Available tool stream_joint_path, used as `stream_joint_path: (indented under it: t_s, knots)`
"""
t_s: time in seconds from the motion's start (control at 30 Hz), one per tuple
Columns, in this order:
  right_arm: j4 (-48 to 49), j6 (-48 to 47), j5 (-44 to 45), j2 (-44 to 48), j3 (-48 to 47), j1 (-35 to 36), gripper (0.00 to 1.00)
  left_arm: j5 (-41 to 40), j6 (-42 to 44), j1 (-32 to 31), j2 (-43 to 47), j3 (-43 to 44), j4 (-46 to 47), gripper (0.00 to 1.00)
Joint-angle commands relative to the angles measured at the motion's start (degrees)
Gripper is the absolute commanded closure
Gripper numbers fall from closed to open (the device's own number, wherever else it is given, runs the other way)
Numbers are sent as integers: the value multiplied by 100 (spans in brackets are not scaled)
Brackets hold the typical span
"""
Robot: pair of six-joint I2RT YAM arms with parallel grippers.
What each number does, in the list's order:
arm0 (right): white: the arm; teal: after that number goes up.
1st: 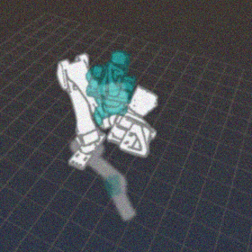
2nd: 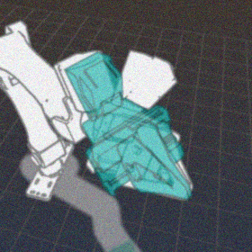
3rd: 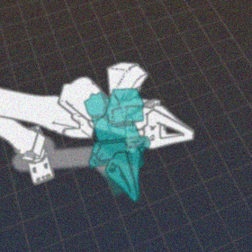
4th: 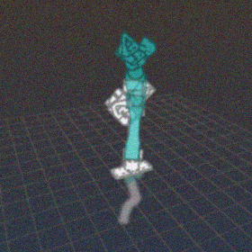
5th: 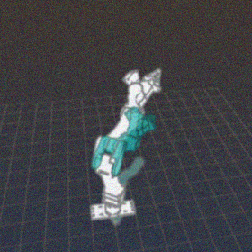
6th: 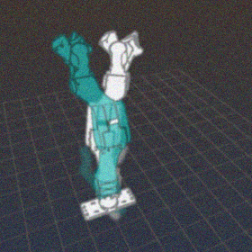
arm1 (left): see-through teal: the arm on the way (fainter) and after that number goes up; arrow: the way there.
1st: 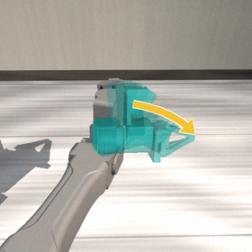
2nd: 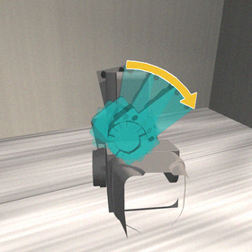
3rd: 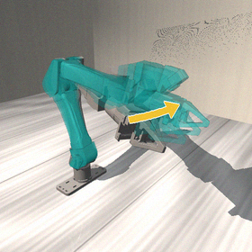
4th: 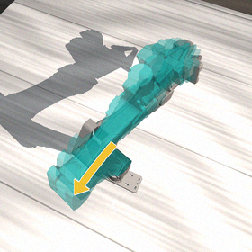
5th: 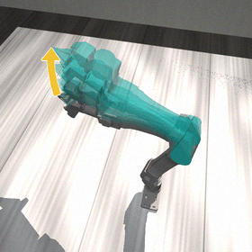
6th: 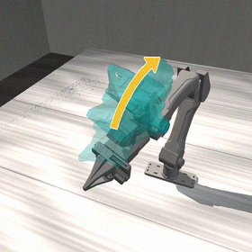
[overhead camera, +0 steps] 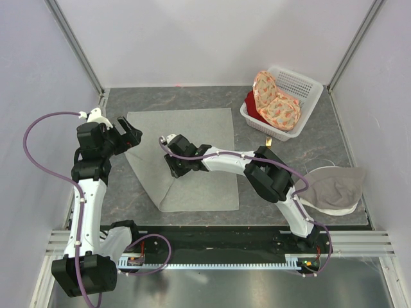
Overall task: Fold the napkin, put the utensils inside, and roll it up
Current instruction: Fold the napkin
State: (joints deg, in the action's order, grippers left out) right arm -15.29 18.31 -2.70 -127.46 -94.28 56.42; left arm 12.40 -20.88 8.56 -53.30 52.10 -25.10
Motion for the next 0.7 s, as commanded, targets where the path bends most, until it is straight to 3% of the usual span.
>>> stream_joint_path:
  t_s: [0.0,0.33,0.53,0.67]
  knots:
    - [-281,-169,226,-262,-371,35,62,113,76,14,48,-15,243,0]
    - [-387,-257,226,-359,-530,97,80,131,58,23,39,-7,234,0]
    - [-396,-257,217,-122,-600,106,98,140,58,23,30,-15,243,0]
    - [-396,-240,235,133,-583,106,99,148,58,23,30,-15,243,0]
